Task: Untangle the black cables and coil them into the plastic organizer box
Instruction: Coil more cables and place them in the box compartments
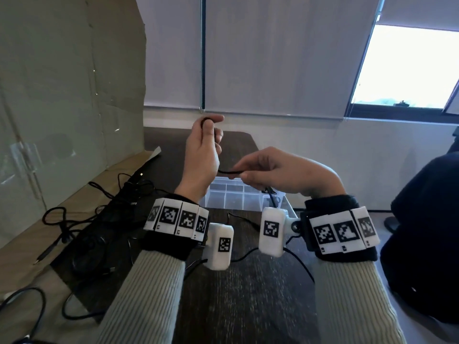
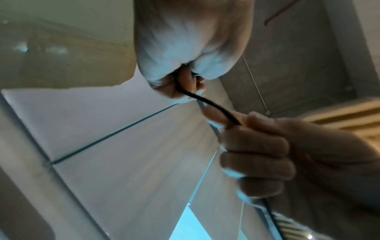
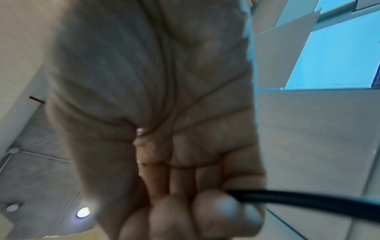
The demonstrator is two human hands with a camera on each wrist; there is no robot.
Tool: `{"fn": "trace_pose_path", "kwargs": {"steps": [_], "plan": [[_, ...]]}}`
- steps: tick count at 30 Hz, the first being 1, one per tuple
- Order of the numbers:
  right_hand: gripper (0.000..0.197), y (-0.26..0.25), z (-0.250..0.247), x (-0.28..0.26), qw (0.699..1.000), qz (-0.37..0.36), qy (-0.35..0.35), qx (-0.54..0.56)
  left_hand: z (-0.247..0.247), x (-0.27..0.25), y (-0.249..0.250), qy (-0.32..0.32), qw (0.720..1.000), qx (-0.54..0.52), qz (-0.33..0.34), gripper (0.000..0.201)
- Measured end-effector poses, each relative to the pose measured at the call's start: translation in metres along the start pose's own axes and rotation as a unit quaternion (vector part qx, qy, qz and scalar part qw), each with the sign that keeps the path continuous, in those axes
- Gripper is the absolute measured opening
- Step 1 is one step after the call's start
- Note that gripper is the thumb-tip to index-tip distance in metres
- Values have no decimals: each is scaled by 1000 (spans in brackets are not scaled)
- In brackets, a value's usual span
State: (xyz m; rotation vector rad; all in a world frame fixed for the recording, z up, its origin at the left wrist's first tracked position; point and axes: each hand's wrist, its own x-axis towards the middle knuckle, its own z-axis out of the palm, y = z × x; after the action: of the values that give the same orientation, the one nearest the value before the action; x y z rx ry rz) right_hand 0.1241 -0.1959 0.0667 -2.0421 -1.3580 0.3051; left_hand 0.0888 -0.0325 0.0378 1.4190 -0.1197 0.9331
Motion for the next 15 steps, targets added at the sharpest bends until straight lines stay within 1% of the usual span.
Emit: {"fn": "trace_pose_path", "kwargs": {"steps": [2,3,5,7,8,9,10,12,13,14,15], "plan": [[17,4,-6,-3,999,13,28,-19,-4,1,-6,-16,996,77,31,26],[16,6,-8,-5,998,16,49,-26,-6,1,-11,-27,990,128,46,26],[15,6,-11,-6,995,8,92,-40,-10,0,-18,-70,963,252,59,24],[17,3,-11,-5,990,-9,125,-58,-10,-3,-24,-128,928,348,25,24],[19,2,-10,-3,988,-18,139,-64,-9,-4,-26,-155,918,366,-3,27],[21,2,-8,0,985,-25,156,-66,-8,-5,-27,-180,914,363,-29,35],[22,2,-7,2,982,-29,178,-63,-6,-7,-26,-204,917,339,-53,46],[21,8,-7,8,969,-30,240,-48,-2,-9,-21,-243,932,251,-94,67],[19,11,-7,10,961,-31,272,-35,0,-9,-18,-258,937,210,-104,72],[16,14,-8,11,953,-31,301,-17,0,-10,-15,-272,939,184,-103,72],[13,17,-8,13,944,-31,327,2,0,-11,-12,-284,939,170,-95,66]]}}
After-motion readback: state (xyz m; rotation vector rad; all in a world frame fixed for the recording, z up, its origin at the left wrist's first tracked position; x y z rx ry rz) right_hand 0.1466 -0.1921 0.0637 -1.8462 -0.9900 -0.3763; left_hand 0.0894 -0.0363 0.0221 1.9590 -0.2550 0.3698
